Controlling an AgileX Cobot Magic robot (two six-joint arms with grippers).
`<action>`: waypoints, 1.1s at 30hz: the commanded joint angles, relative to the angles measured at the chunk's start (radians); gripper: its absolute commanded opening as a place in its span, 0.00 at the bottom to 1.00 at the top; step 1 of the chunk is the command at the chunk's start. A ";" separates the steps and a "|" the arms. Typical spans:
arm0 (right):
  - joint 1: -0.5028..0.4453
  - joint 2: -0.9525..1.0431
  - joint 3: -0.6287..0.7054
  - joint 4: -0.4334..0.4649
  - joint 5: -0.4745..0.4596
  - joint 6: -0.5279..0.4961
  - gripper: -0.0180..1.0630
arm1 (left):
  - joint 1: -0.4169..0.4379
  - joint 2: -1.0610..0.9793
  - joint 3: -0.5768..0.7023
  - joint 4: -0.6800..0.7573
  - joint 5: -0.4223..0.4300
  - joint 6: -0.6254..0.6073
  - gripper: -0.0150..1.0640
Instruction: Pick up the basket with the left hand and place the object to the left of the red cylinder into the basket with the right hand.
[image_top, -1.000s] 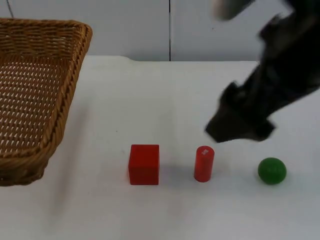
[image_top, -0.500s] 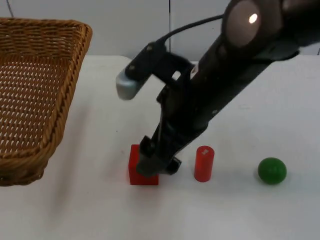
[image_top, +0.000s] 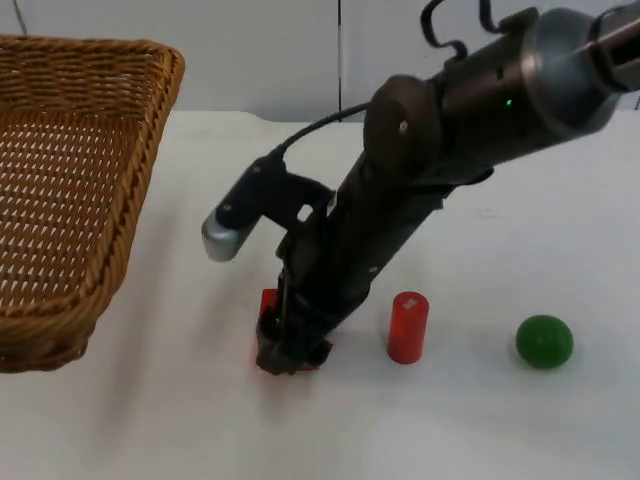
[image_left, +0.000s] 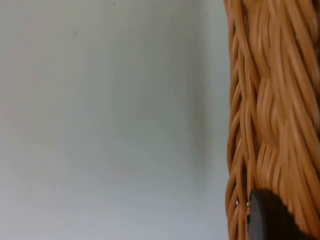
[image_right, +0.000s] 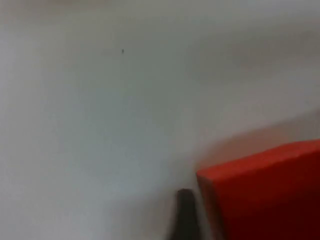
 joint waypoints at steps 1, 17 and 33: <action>0.007 0.002 -0.011 0.014 0.014 -0.009 0.42 | 0.003 -0.012 0.000 -0.034 0.007 0.004 0.01; 0.003 -0.376 -0.011 -0.185 0.257 0.179 0.01 | 0.003 -0.012 0.000 -0.037 0.007 0.004 0.01; 0.006 -0.534 -0.127 -0.116 0.280 0.235 0.01 | 0.003 -0.012 0.000 -0.053 0.005 0.004 0.01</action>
